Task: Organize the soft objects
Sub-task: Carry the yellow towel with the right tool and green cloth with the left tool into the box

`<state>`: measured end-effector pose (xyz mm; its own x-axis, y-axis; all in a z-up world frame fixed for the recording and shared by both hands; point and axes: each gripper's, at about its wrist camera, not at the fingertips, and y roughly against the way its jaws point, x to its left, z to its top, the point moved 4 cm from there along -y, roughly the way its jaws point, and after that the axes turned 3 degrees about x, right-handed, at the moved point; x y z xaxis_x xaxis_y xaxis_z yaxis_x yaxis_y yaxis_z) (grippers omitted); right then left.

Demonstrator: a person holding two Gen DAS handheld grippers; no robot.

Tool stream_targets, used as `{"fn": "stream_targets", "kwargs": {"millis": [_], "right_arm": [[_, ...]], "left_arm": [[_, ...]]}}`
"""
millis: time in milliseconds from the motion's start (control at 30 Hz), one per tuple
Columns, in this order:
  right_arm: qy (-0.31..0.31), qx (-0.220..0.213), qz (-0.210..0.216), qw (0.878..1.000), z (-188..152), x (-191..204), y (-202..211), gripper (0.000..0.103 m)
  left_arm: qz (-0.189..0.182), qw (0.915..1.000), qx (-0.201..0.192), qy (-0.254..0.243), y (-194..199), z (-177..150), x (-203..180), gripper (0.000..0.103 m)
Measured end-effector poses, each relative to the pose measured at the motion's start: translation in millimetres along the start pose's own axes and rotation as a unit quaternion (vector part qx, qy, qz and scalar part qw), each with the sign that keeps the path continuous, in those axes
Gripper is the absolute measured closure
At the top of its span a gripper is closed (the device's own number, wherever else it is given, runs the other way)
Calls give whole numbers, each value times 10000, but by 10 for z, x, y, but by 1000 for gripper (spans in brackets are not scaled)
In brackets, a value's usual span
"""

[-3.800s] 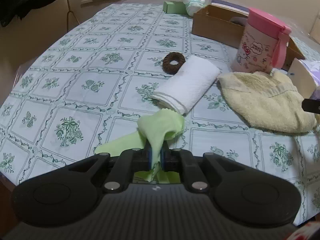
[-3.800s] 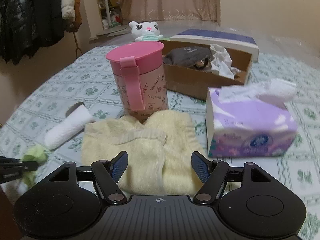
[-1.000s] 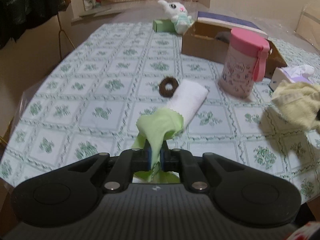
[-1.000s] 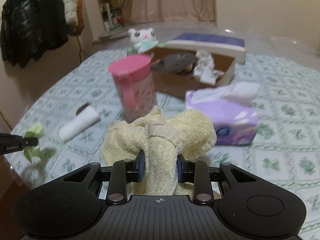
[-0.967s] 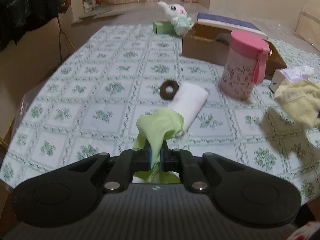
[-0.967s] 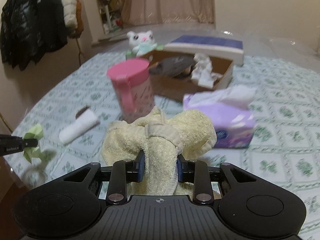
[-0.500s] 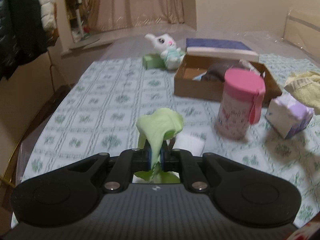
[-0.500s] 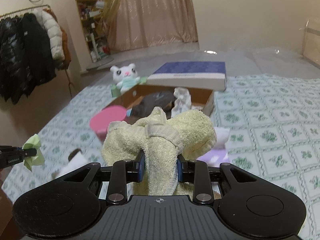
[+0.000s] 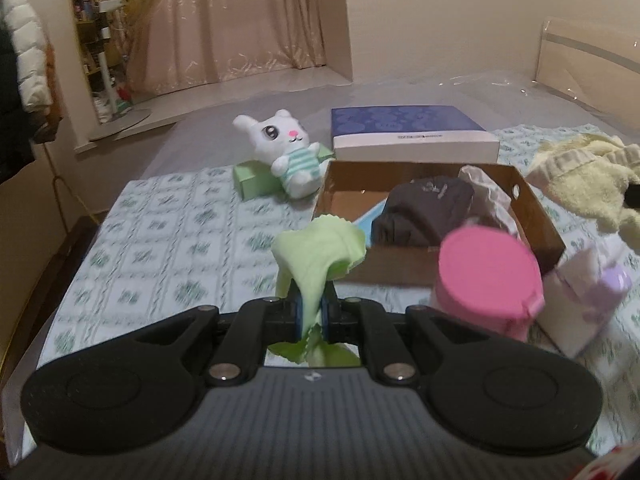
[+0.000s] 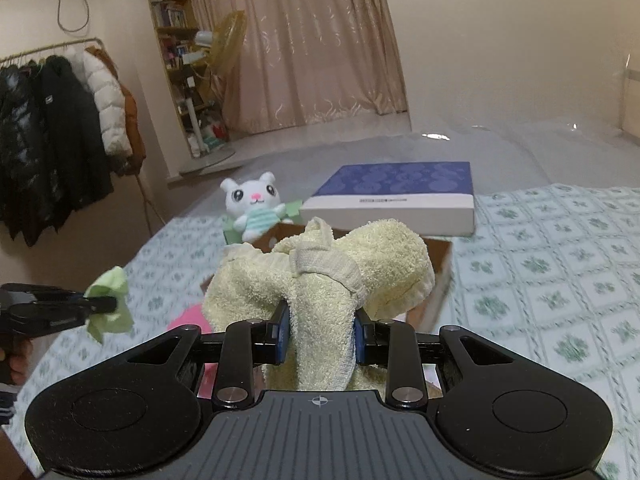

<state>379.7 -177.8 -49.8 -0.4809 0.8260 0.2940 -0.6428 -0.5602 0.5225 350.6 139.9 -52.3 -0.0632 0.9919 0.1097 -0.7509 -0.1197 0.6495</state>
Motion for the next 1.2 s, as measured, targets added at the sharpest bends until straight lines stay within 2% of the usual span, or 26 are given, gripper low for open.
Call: {"fn": "stream_targets", "kwargs": {"millis": [233,467,833,1200], "right_arm": [[56,-60,17,10000,290,-114,-479,72],[217,87,-63,9997,401,-222,-869,72],[288,259,-112,9992,462,-385,-1305,72],[370,349,-81,9987,458,-458,-1584,72]], "left_arm": [[-187,9994,-80,-263,-497,522,-175,94],[-245,9983,57,-517,-1007,830,-392,94],[-396,9968,304,-629,-1587,937,-539,94],[-499,9958,253,-724,-1988,1082,-644,89]]}}
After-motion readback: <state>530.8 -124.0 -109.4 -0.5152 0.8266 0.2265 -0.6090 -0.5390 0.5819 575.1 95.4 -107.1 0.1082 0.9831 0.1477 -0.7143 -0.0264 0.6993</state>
